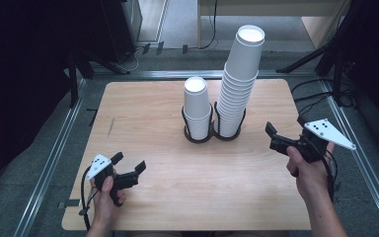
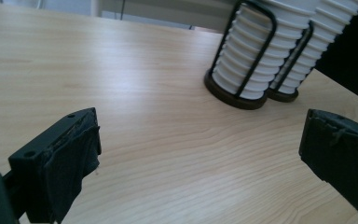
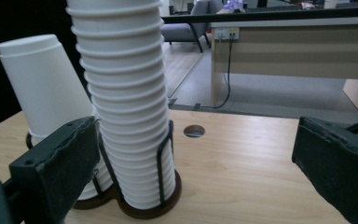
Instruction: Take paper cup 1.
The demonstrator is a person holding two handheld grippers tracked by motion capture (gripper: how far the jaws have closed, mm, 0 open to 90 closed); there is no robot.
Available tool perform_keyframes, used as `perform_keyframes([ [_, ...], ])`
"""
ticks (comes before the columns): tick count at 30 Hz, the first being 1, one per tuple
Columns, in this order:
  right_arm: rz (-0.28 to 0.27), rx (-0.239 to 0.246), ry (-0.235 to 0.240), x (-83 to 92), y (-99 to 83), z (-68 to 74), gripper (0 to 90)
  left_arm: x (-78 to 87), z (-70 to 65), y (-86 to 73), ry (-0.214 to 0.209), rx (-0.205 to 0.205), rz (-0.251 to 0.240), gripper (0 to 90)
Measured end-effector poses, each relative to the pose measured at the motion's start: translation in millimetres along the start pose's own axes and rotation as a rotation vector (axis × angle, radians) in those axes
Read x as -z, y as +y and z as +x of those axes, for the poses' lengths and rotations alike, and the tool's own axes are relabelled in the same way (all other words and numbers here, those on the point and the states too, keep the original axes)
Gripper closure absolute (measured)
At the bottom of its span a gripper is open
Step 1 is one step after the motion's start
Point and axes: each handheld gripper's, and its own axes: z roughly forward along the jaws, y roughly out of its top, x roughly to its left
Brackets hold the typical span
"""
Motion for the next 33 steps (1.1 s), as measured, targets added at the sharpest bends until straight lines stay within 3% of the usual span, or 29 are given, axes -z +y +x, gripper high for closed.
perform_keyframes([
  [11,-0.002,0.034,0.031,-14.4,25.9,25.1,0.9,-44.2,-44.6,18.9,-0.067,-0.041,-0.001,0.0],
  [22,-0.010,0.044,0.048,-27.9,37.8,38.0,0.9,-68.5,-71.9,35.2,-0.112,-0.074,-0.005,0.0],
  [33,-0.011,0.049,0.046,-40.3,45.4,44.2,0.9,-91.5,-96.7,41.0,-0.148,-0.094,-0.013,0.0],
])
